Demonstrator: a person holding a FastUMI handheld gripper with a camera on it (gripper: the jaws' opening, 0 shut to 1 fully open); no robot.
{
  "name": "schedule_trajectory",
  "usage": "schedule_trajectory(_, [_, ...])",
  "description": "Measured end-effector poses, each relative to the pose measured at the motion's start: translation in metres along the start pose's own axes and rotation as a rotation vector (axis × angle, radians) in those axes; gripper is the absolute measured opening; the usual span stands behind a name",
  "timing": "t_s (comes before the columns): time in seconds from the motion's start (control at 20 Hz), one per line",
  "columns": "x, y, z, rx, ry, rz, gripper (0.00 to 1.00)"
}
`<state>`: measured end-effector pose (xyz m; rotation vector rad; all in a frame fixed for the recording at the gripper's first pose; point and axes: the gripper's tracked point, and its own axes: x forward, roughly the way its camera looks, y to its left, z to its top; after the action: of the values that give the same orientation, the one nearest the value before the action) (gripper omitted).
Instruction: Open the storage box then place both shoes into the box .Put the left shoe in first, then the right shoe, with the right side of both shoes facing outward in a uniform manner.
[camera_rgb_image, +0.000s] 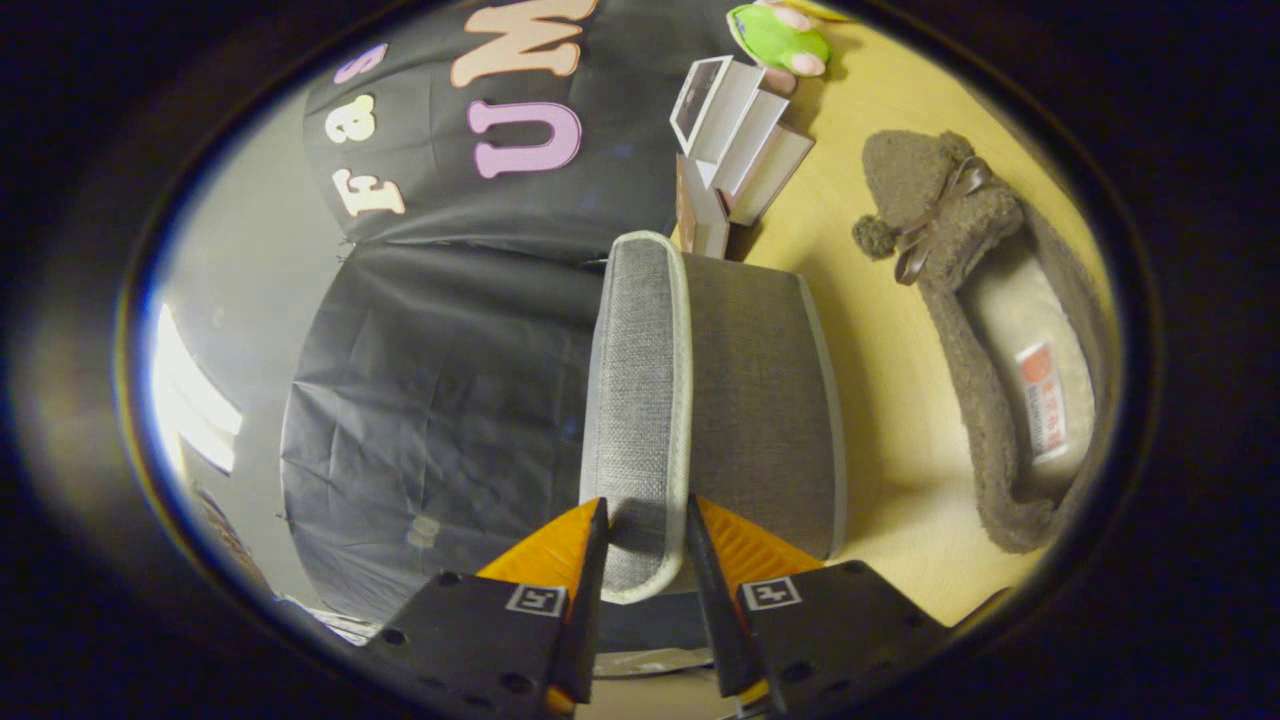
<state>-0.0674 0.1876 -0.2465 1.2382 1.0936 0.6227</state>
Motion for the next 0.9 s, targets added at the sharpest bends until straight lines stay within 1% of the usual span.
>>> schedule_trajectory(0.15, [0.0,0.003,-0.006,0.014,0.033,0.018,0.46])
schedule_trajectory(0.3, [0.003,0.002,-0.009,0.017,0.043,0.018,0.46])
schedule_trajectory(0.35, [0.017,0.004,-0.015,0.016,0.02,0.032,0.46])
schedule_trajectory(0.4, [-0.003,0.009,0.008,0.028,-0.021,0.052,0.31])
schedule_trajectory(0.45, [-0.008,0.018,0.019,0.046,-0.069,0.078,0.15])
schedule_trajectory(0.55, [-0.011,0.022,0.016,0.023,-0.056,0.075,0.04])
schedule_trajectory(0.7, [-0.013,0.043,0.001,-0.029,-0.006,0.079,0.03])
schedule_trajectory(0.9, [-0.014,0.085,0.002,-0.072,-0.015,0.118,0.04])
